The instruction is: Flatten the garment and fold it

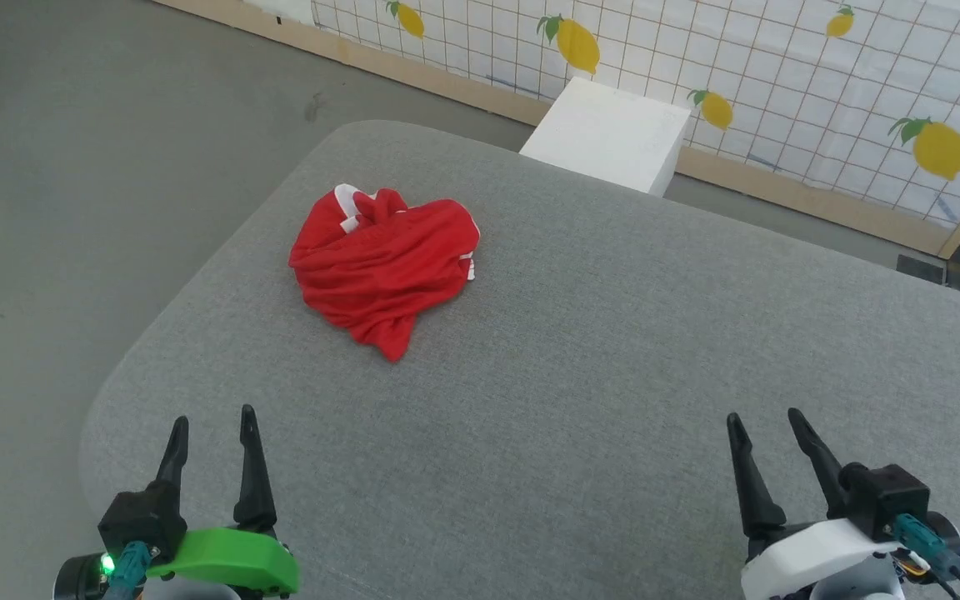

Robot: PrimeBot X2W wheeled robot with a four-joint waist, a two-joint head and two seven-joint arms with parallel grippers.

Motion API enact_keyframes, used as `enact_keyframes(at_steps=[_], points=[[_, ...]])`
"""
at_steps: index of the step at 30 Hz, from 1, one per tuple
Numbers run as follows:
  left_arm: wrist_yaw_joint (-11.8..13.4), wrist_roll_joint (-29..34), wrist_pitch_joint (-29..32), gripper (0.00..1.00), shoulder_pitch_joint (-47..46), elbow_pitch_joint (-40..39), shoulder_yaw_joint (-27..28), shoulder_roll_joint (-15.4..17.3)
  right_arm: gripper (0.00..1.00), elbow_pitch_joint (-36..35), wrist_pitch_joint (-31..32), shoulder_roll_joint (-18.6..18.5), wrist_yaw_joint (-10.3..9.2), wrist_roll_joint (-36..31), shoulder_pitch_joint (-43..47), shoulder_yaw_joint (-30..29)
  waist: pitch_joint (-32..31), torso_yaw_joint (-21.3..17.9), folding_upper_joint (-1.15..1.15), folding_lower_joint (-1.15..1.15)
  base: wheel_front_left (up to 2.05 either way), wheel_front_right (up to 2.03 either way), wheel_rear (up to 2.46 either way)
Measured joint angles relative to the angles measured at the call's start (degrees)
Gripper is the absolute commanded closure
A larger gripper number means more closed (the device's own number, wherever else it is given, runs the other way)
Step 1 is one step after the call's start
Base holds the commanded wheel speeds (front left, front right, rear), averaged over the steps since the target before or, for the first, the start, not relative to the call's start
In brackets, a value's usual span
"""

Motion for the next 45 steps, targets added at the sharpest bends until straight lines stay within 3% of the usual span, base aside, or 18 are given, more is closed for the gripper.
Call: enact_keyframes(at_steps=[10,13,17,22,29,34,41,42,43,44,45], points=[[-0.29,0.68,-0.05,0.0,-0.13,0.55,-0.35,0.0,0.0,-2.99,2.54,0.0,0.0,-1.0,0.01,-0.03,0.45,-0.58,0.0,0.0,0.0,0.0,0.0],[-1.96,0.59,-0.12,0.0,-1.65,2.82,-1.13,0.14,0.0,-4.1,3.36,0.0,0.0,-1.43,0.01,-0.13,1.1,-0.71,0.0,0.0,0.0,0.0,0.0],[-4.82,-0.87,2.25,0.0,-10.37,7.64,-1.98,1.11,0.0,-6.05,5.03,0.0,0.0,-2.8,-0.25,-0.19,2.72,-0.9,0.0,0.0,0.0,0.0,0.0],[-7.36,-5.08,8.17,0.0,-25.64,15.56,-2.2,4.58,0.0,-9.38,7.61,0.04,0.0,-5.09,-2.75,0.21,5.73,-1.93,0.0,0.0,0.0,0.0,0.0],[-8.24,-15.4,26.49,0.0,-42.11,31.78,-1.15,8.21,0.0,-14.8,10.77,0.08,0.0,-8.11,-5.93,0.4,11.98,-5.06,0.0,0.0,0.0,0.0,0.0],[-8.25,-17.14,31.73,0.0,-47.23,37.65,-1.32,10.15,0.0,-17.69,12.25,0.08,0.0,-9.49,-6.18,-1.34,16.67,-7.59,0.0,0.01,0.0,0.0,0.0],[-7.97,-17.64,35.72,0.0,-48.47,44.89,-2.07,9.92,0.0,-19.01,12.52,0.05,0.0,-9.45,-5.99,-2.27,22.26,-10.73,0.0,0.01,0.0,0.0,0.0],[-7.95,-17.69,35.99,0.07,-48.5,45.29,-2.07,9.91,0.0,-19.0,12.51,0.04,0.0,-9.39,-5.99,-2.24,22.71,-11.04,0.0,0.01,0.0,0.0,0.0],[-7.92,-17.9,35.63,0.72,-48.75,45.35,-1.9,9.94,0.0,-18.98,12.44,0.05,0.0,-9.32,-6.0,-2.18,23.27,-11.5,0.0,0.01,0.0,0.0,0.0],[-7.64,-17.88,34.1,1.0,-48.92,45.18,-1.82,10.12,0.0,-18.93,12.33,0.05,0.0,-9.07,-6.01,-2.14,23.55,-11.79,0.0,0.01,0.0,0.0,0.0],[-7.38,-17.49,32.16,1.0,-49.08,45.15,-1.96,10.32,0.0,-18.66,12.04,0.05,0.0,-8.46,-6.02,-2.01,23.76,-12.11,0.0,0.01,0.0,0.0,0.0]])
